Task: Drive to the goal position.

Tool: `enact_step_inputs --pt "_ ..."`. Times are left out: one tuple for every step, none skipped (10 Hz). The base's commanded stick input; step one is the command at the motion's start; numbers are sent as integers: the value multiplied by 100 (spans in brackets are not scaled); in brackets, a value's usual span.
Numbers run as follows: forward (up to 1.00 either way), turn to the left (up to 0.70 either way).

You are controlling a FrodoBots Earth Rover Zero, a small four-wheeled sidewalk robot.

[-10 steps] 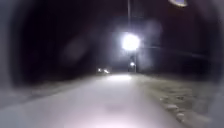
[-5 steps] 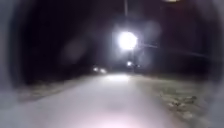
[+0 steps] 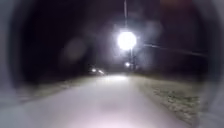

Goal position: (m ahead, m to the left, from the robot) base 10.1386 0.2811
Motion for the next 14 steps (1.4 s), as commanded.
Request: enact_step_inputs --pt "100 -3" --pt "100 0" --pt "100 0" --pt "100 0" --pt "100 0" --pt "100 0" --pt "100 0" --pt "100 0" --pt "100 0" --pt "100 0" --pt "100 0" --pt "100 0" --pt "100 0" --pt "100 0"
